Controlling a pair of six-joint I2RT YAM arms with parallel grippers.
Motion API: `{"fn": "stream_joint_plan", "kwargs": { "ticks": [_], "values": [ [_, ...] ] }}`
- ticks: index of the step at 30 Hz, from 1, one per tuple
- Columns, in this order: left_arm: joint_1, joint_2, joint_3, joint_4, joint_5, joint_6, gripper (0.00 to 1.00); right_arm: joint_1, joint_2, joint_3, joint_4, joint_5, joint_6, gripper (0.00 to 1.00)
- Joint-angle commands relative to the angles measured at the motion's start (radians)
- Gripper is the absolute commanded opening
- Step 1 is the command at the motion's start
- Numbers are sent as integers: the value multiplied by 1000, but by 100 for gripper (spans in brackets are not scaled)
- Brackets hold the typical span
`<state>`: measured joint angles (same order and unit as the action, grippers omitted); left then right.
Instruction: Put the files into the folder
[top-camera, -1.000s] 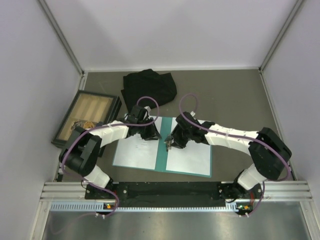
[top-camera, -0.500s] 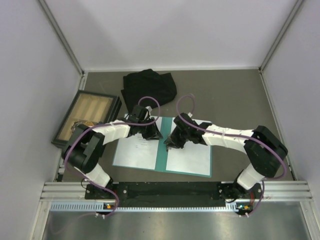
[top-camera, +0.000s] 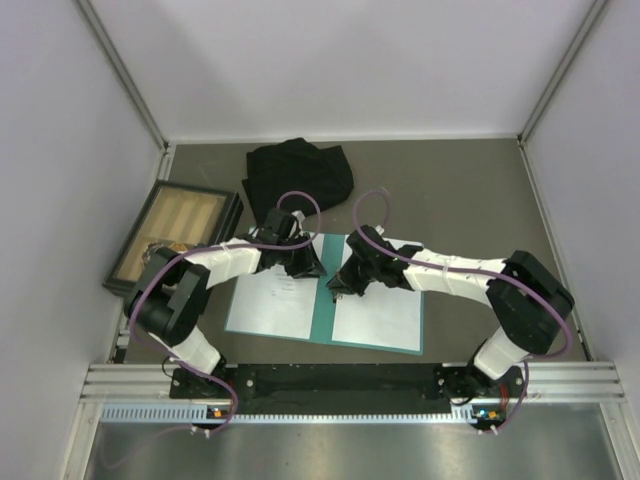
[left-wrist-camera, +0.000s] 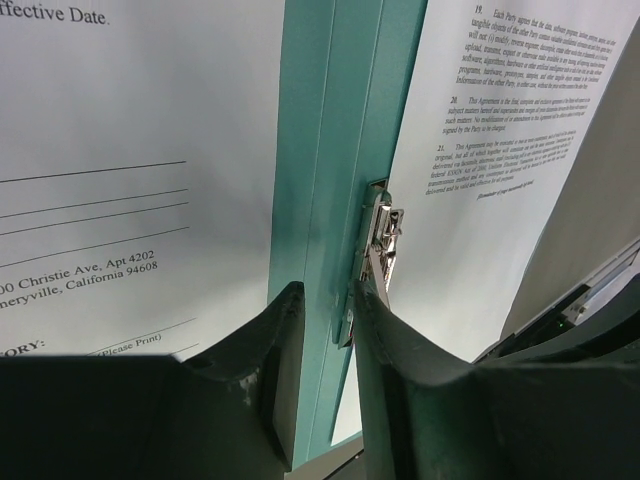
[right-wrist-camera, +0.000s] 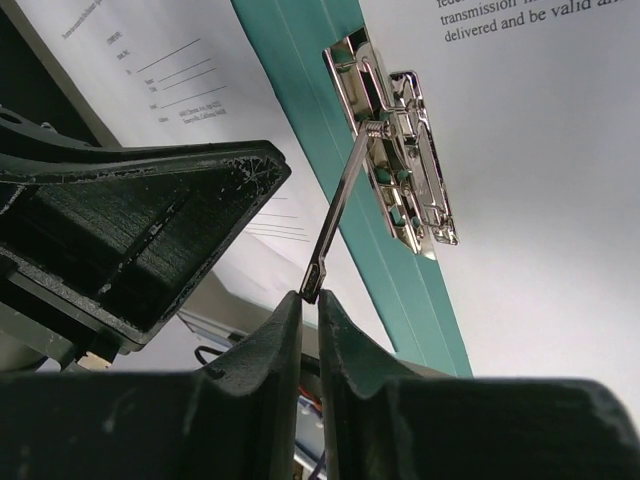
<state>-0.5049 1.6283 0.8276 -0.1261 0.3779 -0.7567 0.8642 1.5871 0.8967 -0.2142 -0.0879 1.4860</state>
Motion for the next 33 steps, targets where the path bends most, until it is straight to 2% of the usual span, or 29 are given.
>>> {"fn": "stream_joint_plan", "kwargs": {
  "ticks": [1,4,10,17,25,33],
  "values": [
    [-3,4,38,20,7,0,32,12,4,-13,32,-3,36,7],
    [-7,2,44,13,6,-1,33,13,2,-34,39,-3,63,1],
    [-11,-7,42,9,3,-1,35,15,-10,-71,55,7,88,0],
    [-29,-1,68,5,6,-7,36,15,-61,-82,-17,65,-23,0],
    [-109,68,142,-27,-77,-47,34,-13,-104,-127,44,31,-148,0],
    [-164,120,202,-92,-200,-79,29,-40,-124,-191,101,-21,-188,0]
  ]
}}
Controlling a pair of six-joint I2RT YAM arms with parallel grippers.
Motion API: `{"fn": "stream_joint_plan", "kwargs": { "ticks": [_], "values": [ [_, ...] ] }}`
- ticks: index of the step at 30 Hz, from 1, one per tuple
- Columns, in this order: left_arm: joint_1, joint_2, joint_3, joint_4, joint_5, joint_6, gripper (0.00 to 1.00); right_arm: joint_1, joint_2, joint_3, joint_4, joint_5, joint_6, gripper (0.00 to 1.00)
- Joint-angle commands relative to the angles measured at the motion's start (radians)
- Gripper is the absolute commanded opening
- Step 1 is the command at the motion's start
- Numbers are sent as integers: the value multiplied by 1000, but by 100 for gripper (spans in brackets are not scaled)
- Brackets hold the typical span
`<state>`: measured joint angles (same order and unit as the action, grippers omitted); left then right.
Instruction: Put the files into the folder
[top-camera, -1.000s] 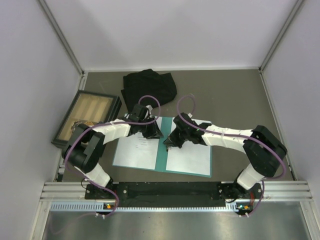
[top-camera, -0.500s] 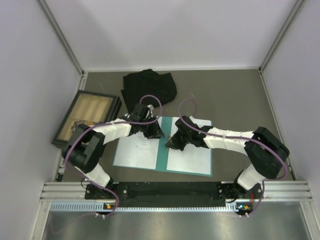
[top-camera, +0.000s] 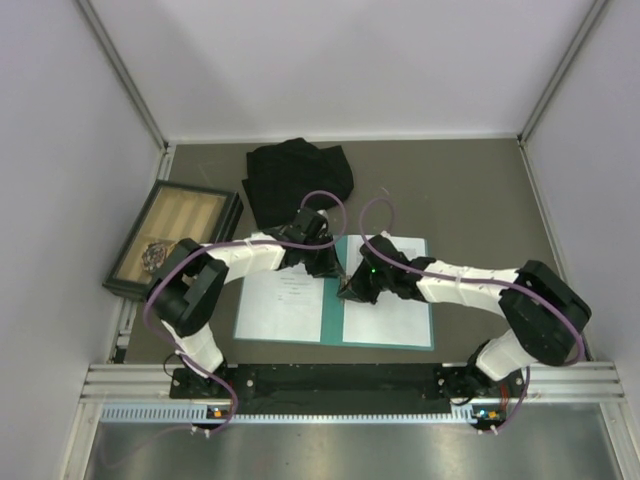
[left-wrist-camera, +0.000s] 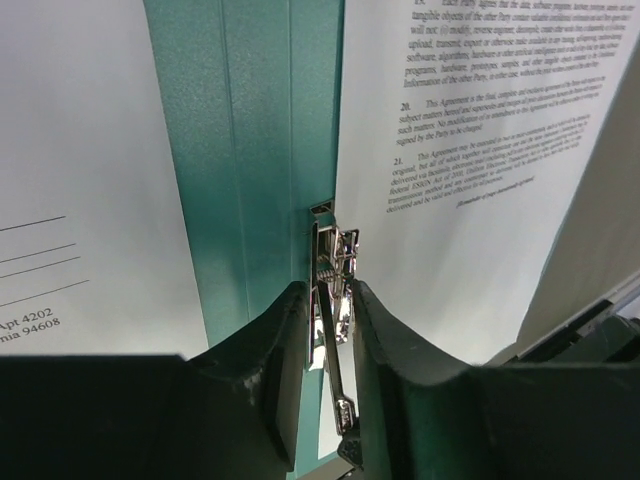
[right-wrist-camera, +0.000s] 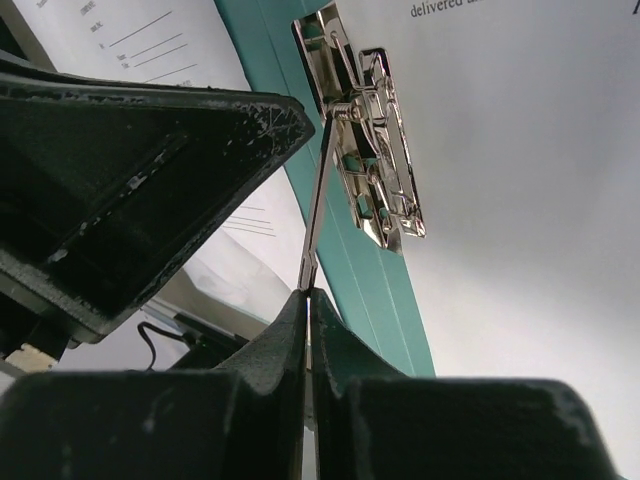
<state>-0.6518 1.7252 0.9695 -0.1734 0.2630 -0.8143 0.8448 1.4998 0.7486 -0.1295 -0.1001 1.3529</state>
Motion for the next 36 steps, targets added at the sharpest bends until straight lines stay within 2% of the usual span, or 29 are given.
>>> {"fn": "stream_joint_plan", "kwargs": {
  "ticks": [1,14,20,27,29,36],
  "values": [
    [-31,25,66,-52,-115,-23,29,-29,-41,-52,28,-15,-60,0],
    [-121,89,135,-103,-275,-46,29,-49,-47,-115,97,-62,-83,0],
    [-138,123,167,-143,-347,-31,22,-55,-53,-124,88,-62,-93,0],
    [-140,154,161,-153,-367,-3,7,-69,-55,-149,19,-33,-136,0],
    [-140,155,152,-152,-366,7,0,-72,-49,-152,-8,-17,-140,0],
    [-140,160,150,-156,-346,40,0,-79,-36,-173,-4,-1,-158,0]
  ]
}}
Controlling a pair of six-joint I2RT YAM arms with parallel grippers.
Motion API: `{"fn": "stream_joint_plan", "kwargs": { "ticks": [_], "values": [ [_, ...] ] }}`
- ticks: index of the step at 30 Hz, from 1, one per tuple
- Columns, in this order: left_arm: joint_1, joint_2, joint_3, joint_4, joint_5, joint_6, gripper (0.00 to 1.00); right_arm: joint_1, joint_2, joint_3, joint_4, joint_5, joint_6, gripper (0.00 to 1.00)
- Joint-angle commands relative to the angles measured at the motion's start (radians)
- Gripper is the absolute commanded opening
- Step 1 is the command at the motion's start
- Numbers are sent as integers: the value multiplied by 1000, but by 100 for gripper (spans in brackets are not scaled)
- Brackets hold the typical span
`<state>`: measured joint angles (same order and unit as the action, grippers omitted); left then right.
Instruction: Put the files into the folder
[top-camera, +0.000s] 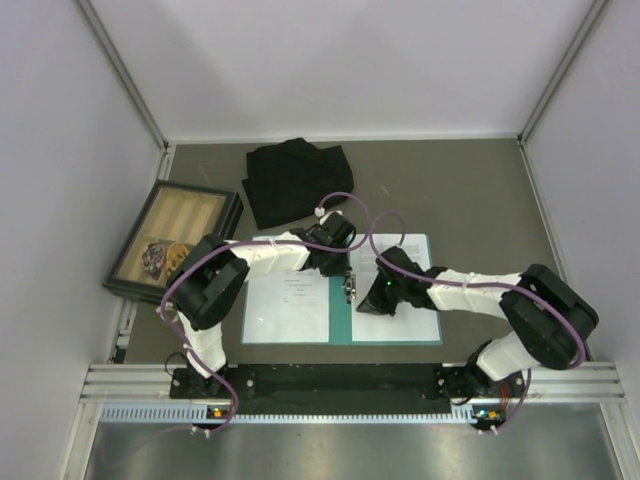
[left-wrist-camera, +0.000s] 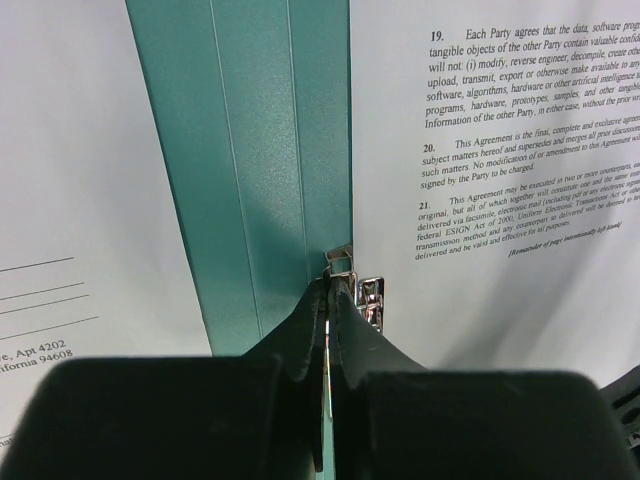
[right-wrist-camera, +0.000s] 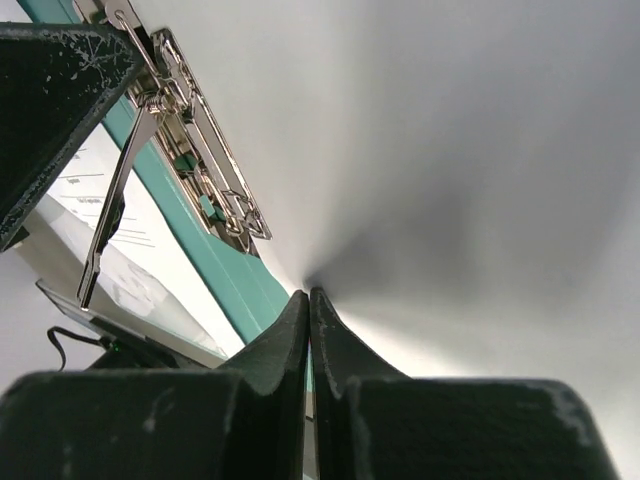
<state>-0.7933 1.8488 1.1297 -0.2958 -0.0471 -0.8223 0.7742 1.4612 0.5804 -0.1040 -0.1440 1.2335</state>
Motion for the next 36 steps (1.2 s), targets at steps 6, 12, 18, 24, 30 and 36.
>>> {"fn": "stream_joint_plan", "kwargs": {
  "ticks": [6,12,18,24,30,36],
  "values": [
    [2,32,-8,-31,-19,40,0,-7,-45,84,-46,23,-120,0],
    [2,-5,-18,-5,-10,31,6,-6,-87,168,-82,-9,-141,0],
    [2,-37,22,-19,4,43,23,-6,-117,187,-120,-3,-105,0],
    [22,-59,74,-31,41,54,37,-6,-128,148,-86,0,41,0],
    [57,-102,78,-45,43,78,42,-6,-108,141,-82,-9,149,19],
    [86,-146,36,-43,78,87,43,-6,-87,148,-74,4,207,38]
  ]
}}
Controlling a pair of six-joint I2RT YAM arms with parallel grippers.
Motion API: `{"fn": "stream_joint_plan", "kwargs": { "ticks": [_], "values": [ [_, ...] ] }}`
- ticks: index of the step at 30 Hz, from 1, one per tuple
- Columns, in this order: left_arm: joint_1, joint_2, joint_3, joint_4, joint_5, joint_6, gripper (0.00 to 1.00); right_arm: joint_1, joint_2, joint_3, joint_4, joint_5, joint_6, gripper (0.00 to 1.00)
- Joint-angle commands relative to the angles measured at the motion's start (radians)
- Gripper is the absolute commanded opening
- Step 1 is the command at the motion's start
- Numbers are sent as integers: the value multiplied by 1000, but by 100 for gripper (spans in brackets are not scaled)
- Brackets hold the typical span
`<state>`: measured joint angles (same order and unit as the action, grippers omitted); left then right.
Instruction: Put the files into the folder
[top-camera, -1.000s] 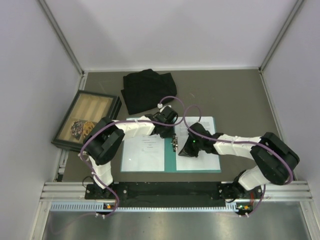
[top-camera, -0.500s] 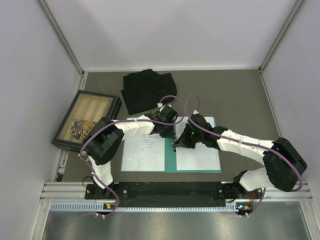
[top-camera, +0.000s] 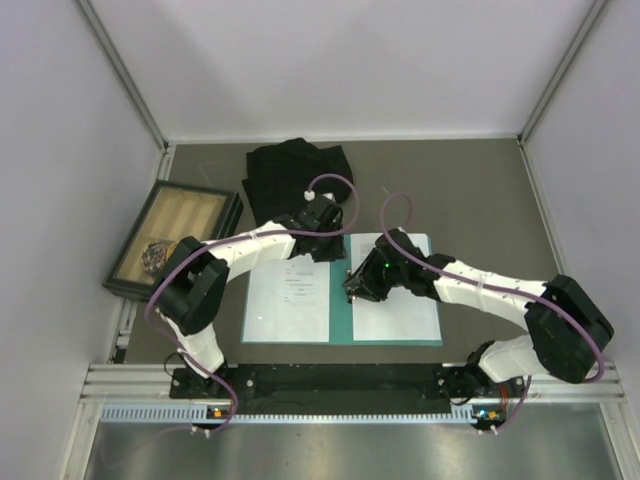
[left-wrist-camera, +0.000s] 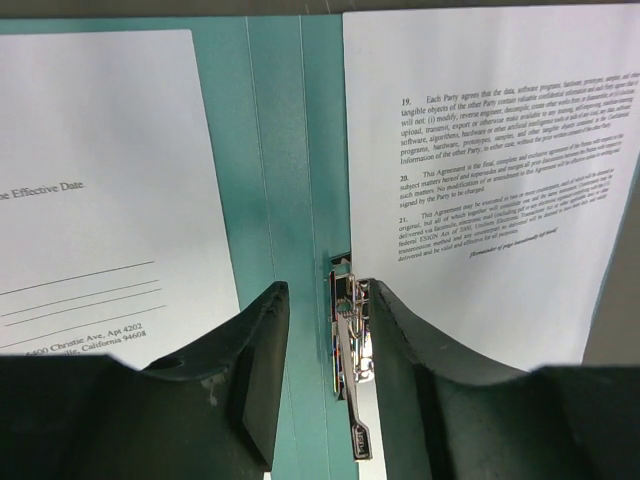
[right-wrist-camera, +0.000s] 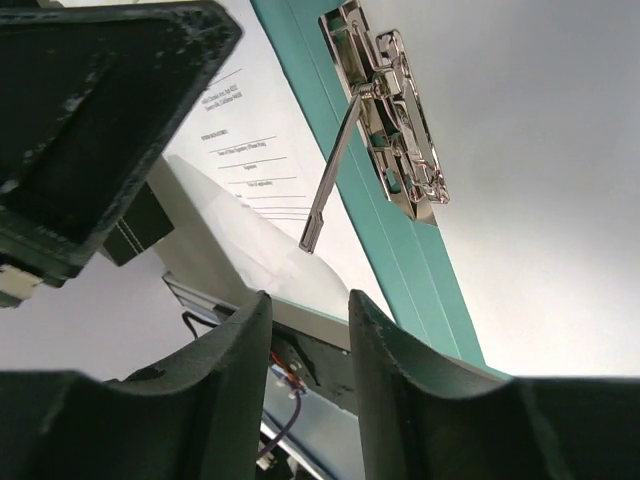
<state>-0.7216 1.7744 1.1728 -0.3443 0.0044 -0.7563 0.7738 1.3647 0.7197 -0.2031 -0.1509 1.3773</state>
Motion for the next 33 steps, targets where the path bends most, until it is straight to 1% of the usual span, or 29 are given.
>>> {"fn": "stream_joint_plan", "kwargs": {
  "ticks": [1,10,20,21,25,28,33],
  "values": [
    [16,-73,-12,8,26,21,43,-7,16,11,30,10,68,38],
    [21,-92,-39,14,26,18,45,-5,60,4,65,-1,121,37],
    [21,-95,-53,16,23,21,44,-5,99,6,80,-12,161,31],
    [21,-98,-55,18,25,21,44,-5,103,6,85,-13,163,27],
    [21,-96,-58,19,28,23,44,-5,106,7,90,-10,167,22],
    [21,-98,-59,21,29,23,44,-5,108,3,91,-9,170,15],
    [21,-87,-61,22,39,22,44,-5,111,-14,93,-7,189,12]
  ]
}}
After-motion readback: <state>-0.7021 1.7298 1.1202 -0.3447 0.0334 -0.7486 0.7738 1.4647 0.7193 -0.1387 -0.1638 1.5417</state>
